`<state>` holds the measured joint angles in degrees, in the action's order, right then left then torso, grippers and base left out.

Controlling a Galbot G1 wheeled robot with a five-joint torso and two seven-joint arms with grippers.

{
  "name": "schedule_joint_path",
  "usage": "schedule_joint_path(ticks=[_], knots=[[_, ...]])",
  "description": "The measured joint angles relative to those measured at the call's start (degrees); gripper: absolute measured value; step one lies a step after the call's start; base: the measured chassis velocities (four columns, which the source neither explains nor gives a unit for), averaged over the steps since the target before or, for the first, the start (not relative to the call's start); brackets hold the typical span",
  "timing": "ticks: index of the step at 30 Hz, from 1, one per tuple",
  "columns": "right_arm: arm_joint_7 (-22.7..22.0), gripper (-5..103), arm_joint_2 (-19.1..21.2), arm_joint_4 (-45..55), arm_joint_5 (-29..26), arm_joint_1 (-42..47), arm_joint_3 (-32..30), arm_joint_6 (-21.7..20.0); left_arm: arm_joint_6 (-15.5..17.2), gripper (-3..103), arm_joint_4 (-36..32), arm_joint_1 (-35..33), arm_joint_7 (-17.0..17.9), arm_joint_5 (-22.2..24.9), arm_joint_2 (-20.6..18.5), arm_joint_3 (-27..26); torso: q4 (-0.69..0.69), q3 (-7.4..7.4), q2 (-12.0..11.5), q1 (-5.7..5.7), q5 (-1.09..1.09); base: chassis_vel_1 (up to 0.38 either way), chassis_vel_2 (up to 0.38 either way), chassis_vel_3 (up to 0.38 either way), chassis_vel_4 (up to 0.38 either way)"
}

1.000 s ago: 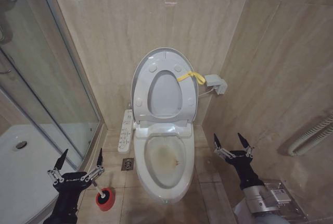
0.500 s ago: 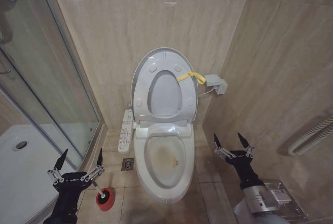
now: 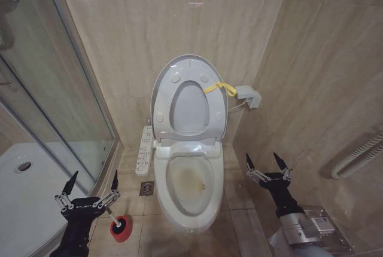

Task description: Open the toilet lid, clean the toilet bowl with a toilet brush, close the toilet lid, and flush.

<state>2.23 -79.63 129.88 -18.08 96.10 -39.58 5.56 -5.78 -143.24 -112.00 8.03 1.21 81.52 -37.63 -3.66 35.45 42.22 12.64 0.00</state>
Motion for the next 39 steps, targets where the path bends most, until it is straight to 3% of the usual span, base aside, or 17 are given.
schedule_joint_path(ticks=[39], knots=[[0.0,100,0.0,0.0,0.0,0.0,0.0,0.0,0.0,100,0.0,0.0,0.0,0.0,0.0,0.0,0.00,0.00,0.0,0.00,0.00,0.000,0.000,0.000,0.000]])
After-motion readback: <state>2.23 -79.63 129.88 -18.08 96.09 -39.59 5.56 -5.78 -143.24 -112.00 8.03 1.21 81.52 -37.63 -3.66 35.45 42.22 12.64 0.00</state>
